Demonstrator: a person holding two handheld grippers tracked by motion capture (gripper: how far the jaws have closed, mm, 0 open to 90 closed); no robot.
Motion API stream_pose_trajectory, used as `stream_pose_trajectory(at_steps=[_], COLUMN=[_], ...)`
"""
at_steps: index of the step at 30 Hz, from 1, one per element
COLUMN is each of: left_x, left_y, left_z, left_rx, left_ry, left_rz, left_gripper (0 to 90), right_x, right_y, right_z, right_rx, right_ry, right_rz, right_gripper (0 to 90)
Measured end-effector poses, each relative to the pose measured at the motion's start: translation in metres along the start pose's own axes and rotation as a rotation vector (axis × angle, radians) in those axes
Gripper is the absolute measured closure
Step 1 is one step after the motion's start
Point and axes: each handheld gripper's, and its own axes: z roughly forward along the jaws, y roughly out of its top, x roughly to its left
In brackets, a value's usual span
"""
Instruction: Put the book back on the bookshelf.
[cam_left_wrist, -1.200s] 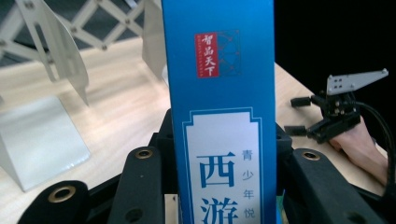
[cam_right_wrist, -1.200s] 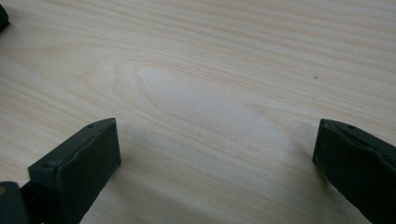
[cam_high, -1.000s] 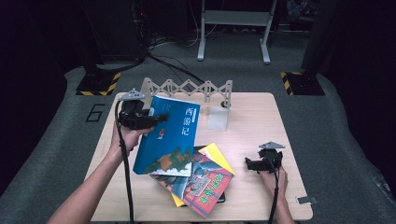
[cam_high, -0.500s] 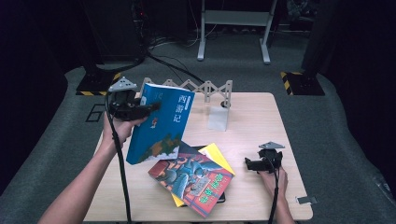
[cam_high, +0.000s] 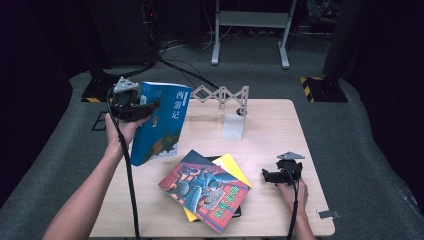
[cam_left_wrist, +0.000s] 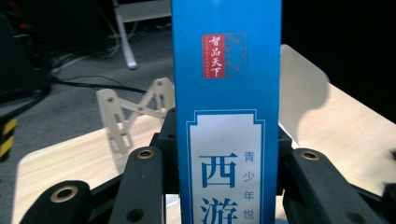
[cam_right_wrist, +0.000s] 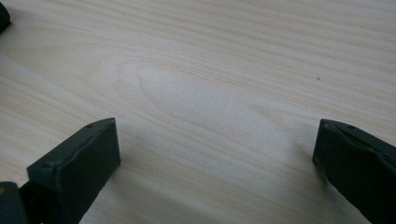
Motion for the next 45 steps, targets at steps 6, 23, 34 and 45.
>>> stream_pose_trajectory(at_steps=[6, 23, 34, 45], left_x=[0.008, 0.023, 0.028, 0.031], left_y=[-0.001, 0.003, -0.011, -0.021], left_z=[0.016, 0.041, 0.063, 0.093], left_rx=[-0.02, -0.094, -0.144, -0.221], left_ry=[0.059, 0.148, 0.217, 0.296], left_rz=[-0.014, -0.047, -0.098, -0.093], left_gripper=[62.1, 62.1, 62.1, 62.0], right_x=[0.0, 0.001, 0.0, 0.001], right_y=[0.0, 0.0, 0.0, 0.0], right_z=[0.0, 0.0, 0.0, 0.0], right_rx=[-0.001, -0.009, -0.007, -0.01], right_ry=[0.0, 0.006, 0.005, 0.004], right_rz=[-0.001, -0.001, -0.009, -0.006], right_gripper=[0.1, 1.1, 1.2, 1.3])
